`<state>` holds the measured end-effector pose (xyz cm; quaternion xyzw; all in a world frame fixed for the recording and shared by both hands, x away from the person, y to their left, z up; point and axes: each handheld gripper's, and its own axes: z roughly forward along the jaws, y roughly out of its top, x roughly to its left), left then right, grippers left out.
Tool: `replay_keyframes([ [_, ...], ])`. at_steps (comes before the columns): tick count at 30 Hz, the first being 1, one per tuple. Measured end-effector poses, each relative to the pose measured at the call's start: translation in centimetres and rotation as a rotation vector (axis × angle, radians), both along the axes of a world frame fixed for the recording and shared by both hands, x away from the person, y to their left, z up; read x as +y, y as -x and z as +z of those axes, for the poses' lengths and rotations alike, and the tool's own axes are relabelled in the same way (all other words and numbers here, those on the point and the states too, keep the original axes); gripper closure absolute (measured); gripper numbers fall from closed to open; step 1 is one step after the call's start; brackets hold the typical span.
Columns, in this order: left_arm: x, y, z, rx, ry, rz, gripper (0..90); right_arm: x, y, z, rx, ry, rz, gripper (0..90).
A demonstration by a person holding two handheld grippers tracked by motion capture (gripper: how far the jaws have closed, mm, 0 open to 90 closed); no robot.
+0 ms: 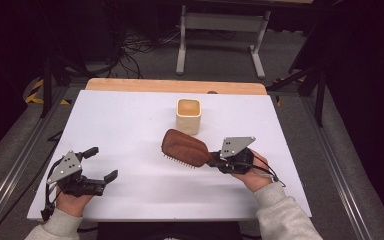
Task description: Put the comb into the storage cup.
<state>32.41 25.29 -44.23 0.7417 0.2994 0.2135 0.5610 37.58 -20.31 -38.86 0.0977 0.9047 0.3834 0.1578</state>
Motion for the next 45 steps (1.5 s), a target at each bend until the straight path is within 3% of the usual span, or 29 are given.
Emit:
replay_keyframes([
  [6, -0.1, 0.0, 0.0, 0.006, 0.005, -0.002, 0.4, 0.5, 0.6, -0.5, -0.025, -0.078, -0.047, 72.3],
  [16, -0.8, -0.3, 0.1, 0.028, 0.001, -0.014, 0.6, 1.6, 1.7, -2.0, -0.054, -0.153, -0.101, 72.2],
  [23, -1.7, -0.5, 0.7, 0.020, -0.002, -0.037, 0.5, 2.1, 2.0, -3.2, -0.072, -0.216, -0.146, 72.1],
  [36, -3.7, -1.4, 2.2, 0.061, 0.038, -0.078, 0.5, 2.8, 2.1, -3.9, -0.097, -0.218, -0.188, 72.2],
  [45, -6.0, -1.9, 3.2, 0.091, 0.062, -0.107, 0.5, 3.0, 2.2, -4.0, -0.113, -0.216, -0.192, 72.2],
])
